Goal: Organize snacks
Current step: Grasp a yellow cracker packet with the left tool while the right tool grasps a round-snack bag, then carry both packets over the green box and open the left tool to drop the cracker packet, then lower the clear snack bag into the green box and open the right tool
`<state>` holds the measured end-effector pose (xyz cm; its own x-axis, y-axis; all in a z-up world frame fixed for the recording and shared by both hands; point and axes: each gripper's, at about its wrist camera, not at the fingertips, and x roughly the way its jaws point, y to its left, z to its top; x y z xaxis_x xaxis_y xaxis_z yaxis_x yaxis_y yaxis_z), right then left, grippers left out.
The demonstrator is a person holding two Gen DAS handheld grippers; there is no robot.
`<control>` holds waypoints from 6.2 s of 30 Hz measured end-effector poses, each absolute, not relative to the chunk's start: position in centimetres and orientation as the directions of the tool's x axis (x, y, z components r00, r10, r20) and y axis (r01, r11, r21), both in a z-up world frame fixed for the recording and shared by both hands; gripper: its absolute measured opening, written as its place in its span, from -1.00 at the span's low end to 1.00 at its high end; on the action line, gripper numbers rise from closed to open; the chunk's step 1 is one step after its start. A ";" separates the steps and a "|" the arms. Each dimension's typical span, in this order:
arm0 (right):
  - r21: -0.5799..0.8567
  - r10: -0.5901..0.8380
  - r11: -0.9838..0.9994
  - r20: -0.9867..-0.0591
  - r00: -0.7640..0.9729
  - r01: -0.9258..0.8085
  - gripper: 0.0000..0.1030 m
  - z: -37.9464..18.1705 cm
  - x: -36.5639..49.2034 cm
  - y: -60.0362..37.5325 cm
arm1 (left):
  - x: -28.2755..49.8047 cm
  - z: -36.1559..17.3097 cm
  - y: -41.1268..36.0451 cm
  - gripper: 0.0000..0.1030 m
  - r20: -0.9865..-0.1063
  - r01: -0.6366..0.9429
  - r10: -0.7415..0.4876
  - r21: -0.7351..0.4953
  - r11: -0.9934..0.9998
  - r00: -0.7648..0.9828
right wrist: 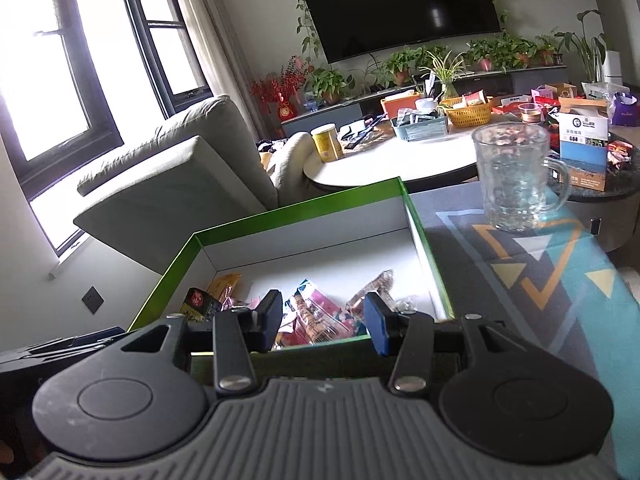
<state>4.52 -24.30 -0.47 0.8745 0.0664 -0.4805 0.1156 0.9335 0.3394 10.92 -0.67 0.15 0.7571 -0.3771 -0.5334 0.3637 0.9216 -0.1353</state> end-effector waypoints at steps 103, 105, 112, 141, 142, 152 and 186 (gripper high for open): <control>0.387 0.082 0.913 -0.487 0.870 0.130 -0.17 0.9 -1.8 -23.4 | 6.7 3.5 -2.7 -0.04 -0.426 0.517 -0.488 -0.052 0.854 0.762; 0.388 0.082 0.913 -0.482 0.872 0.128 -0.17 1.0 -1.6 -23.4 | 7.0 3.4 -2.9 -0.04 -0.427 0.518 -0.489 -0.053 0.854 0.761; 0.393 0.086 0.911 -0.476 0.875 0.124 -0.17 1.2 -0.7 -23.7 | 7.6 3.4 -3.0 -0.04 -0.424 0.516 -0.488 -0.056 0.855 0.763; 0.379 0.099 0.920 -0.467 0.878 0.097 -0.17 1.8 2.3 -23.5 | 14.7 3.3 -5.0 -0.03 -0.418 0.490 -0.475 -0.080 0.868 0.774; 0.379 0.100 0.920 -0.467 0.878 0.097 -0.17 1.8 2.2 -23.5 | 15.0 3.2 -5.1 -0.03 -0.424 0.488 -0.473 -0.082 0.869 0.772; 0.381 0.100 0.919 -0.477 0.873 0.103 -0.17 1.6 2.9 -23.6 | 16.2 2.1 -5.3 0.05 -0.472 0.468 -0.452 -0.091 0.879 0.757; 0.402 0.085 0.910 -0.419 0.904 0.101 -0.17 3.0 7.5 -23.9 | 12.1 1.8 0.8 0.09 -0.458 0.406 -0.416 -0.125 0.905 0.785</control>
